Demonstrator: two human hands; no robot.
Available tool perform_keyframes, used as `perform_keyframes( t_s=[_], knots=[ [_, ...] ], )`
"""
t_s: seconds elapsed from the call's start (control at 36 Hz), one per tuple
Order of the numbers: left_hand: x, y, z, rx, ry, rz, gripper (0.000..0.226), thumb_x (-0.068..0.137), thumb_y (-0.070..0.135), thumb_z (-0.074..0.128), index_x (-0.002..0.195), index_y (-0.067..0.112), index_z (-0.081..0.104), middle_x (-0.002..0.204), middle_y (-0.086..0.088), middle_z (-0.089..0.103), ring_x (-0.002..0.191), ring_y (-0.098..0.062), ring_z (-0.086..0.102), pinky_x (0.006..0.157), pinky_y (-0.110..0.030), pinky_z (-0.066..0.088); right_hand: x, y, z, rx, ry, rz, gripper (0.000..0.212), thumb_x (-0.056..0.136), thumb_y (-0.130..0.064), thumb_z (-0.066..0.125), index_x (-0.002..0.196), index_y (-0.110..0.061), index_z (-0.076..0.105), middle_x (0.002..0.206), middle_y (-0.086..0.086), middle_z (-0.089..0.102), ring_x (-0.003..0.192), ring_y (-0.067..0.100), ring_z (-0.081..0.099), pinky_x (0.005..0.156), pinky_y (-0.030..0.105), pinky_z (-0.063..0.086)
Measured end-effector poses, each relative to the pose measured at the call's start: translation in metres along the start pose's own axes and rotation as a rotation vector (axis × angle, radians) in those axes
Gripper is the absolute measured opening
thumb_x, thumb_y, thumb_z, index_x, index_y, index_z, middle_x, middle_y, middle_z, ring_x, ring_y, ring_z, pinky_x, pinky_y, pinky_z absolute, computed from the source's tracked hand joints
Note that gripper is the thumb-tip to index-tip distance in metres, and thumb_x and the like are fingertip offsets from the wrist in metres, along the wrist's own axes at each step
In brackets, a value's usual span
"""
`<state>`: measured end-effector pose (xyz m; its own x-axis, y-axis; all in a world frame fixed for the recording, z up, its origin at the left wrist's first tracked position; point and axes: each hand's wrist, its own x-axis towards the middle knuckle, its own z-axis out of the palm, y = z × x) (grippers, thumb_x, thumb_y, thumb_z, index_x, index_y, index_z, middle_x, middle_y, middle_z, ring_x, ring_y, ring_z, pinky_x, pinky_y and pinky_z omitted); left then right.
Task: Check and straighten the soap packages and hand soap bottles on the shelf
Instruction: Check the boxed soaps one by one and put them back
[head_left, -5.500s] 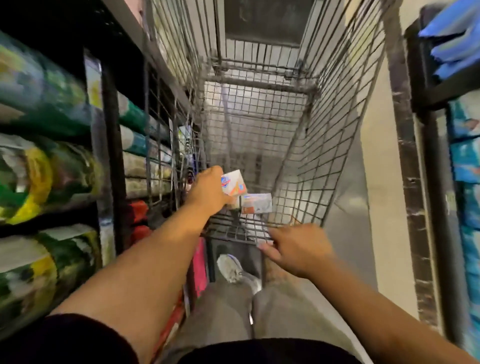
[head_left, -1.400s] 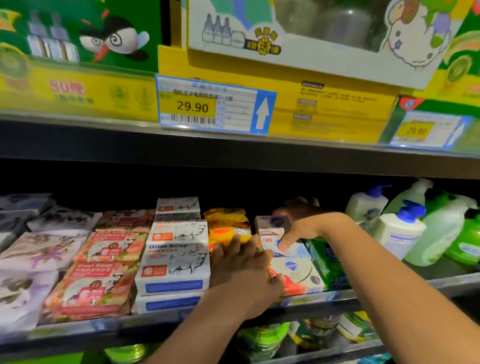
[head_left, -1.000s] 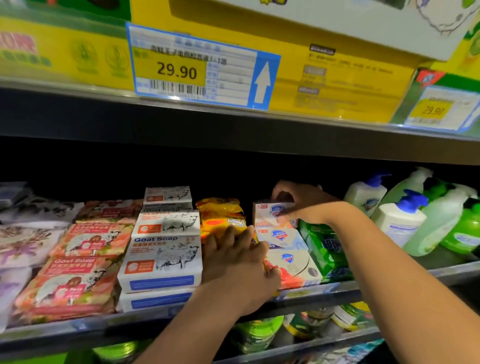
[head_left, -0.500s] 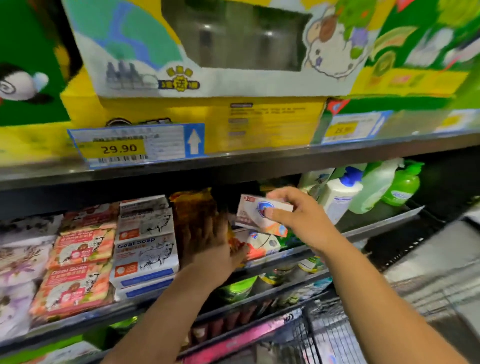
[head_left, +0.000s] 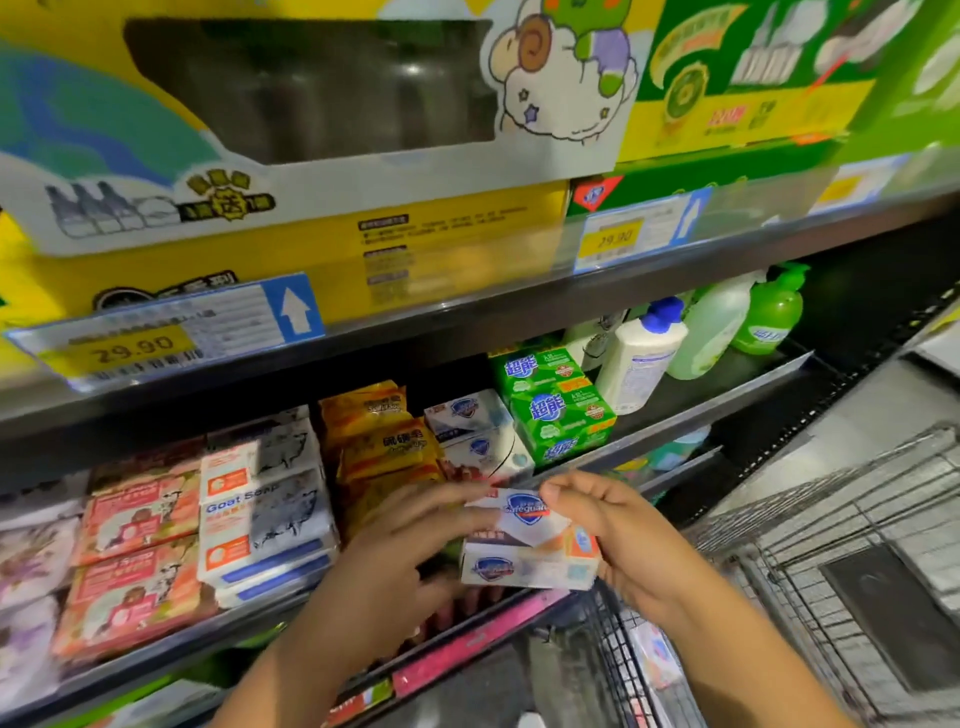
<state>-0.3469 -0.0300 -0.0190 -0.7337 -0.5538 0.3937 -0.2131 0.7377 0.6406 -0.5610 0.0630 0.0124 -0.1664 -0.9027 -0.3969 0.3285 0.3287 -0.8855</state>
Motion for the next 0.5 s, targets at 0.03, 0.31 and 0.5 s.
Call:
perform_keyframes(
  t_s=[0.03,0.31,0.5],
  knots=[
    [-0.001,0.002,-0.001,-0.008,0.005,-0.024,0.066,0.072,0.019,0.08,0.128,0.044,0.057,0.137,0.029,0.051,0.128,0.002,0.045,0.104,-0.017,0.038,-0.003,0.0,0.001,0.024,-0.002,0.01,0.021,0.083,-0.03,0.076,0.092,-0.011,0.075,0.102,0.018,0.075,0.08,0.024,0.072,0.076,0.036,0.057],
    [0.008,0.033,-0.004,-0.514,0.182,-0.512,0.038,0.074,0.045,0.08,0.1,0.066,0.062,0.107,0.023,0.071,0.101,0.0,0.066,0.094,-0.039,0.054,-0.022,0.004,-0.015,-0.093,-0.162,-0.208,0.06,0.075,-0.061,0.077,0.125,-0.03,0.065,0.133,0.004,0.064,0.123,0.026,0.061,0.102,0.044,0.048],
    [0.028,0.042,0.003,-0.572,0.187,-0.543,0.055,0.068,0.058,0.067,0.122,0.062,0.056,0.114,0.039,0.061,0.107,0.012,0.059,0.095,-0.026,0.05,-0.017,0.003,-0.013,-0.201,0.012,-0.296,0.043,0.086,-0.035,0.075,0.126,-0.031,0.061,0.098,0.012,0.073,0.087,0.041,0.064,0.084,0.047,0.05]
  ],
)
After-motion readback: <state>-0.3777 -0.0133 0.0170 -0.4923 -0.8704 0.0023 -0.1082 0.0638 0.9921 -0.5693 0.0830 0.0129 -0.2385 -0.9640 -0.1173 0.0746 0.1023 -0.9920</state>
